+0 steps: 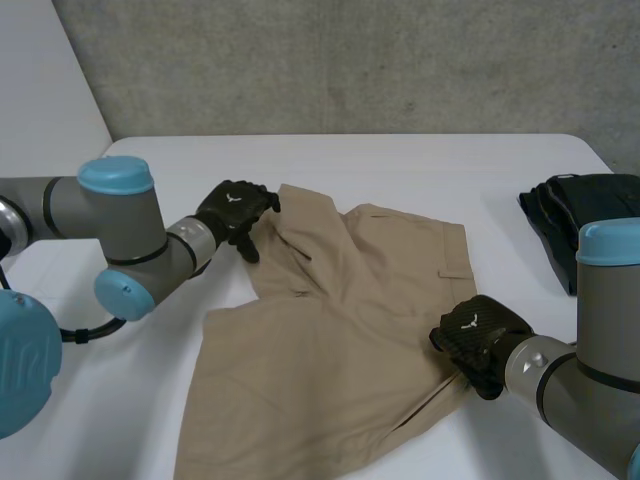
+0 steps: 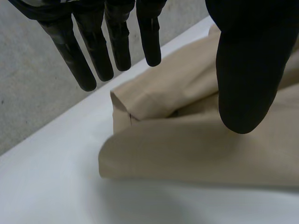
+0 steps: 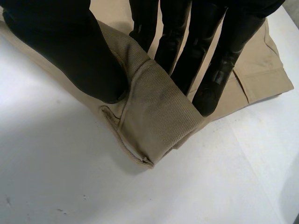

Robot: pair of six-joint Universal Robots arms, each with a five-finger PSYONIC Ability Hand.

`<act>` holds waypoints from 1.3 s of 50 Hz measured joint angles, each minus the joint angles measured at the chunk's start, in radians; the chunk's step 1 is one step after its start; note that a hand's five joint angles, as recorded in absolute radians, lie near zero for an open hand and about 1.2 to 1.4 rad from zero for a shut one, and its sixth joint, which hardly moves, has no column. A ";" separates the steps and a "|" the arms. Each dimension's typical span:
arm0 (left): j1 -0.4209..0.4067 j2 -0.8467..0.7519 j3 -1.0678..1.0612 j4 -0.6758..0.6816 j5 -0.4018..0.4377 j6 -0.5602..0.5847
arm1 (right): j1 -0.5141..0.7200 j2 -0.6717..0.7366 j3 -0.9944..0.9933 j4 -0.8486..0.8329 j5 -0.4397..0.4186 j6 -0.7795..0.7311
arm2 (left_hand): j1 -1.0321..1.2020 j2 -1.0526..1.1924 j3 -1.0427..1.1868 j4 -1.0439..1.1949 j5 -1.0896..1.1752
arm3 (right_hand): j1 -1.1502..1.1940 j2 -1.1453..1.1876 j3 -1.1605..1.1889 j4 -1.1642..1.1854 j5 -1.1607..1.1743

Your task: Fold the laundry.

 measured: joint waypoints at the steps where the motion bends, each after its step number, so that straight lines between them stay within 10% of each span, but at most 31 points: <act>1: 0.001 -0.011 0.014 -0.011 -0.003 0.001 | 0.000 0.000 0.000 0.000 0.000 0.002 | 0.004 0.003 0.003 0.002 0.003 | 0.000 0.000 0.000 0.000 0.000; 28: 0.018 -0.133 0.194 -0.175 -0.105 0.071 | -0.034 -0.009 0.005 -0.014 0.000 0.006 | 0.715 0.760 0.739 0.765 0.692 | 0.000 0.000 0.000 0.000 0.000; 48: 0.033 0.206 -0.297 0.003 -0.330 0.243 | -0.032 -0.009 0.006 -0.020 0.000 0.006 | 0.699 0.733 0.725 0.741 0.683 | 0.000 0.000 0.000 0.000 0.000; 51: 0.033 0.213 -0.309 0.004 -0.332 0.241 | -0.032 -0.009 0.007 -0.020 0.000 0.006 | 0.039 0.085 0.086 0.089 0.080 | 0.000 0.000 0.000 0.000 0.000; 65: 0.031 0.204 -0.246 0.002 -0.199 0.181 | -0.032 -0.010 0.010 -0.029 0.001 0.006 | 0.259 0.238 0.234 0.235 0.230 | 0.000 0.000 0.003 0.000 0.000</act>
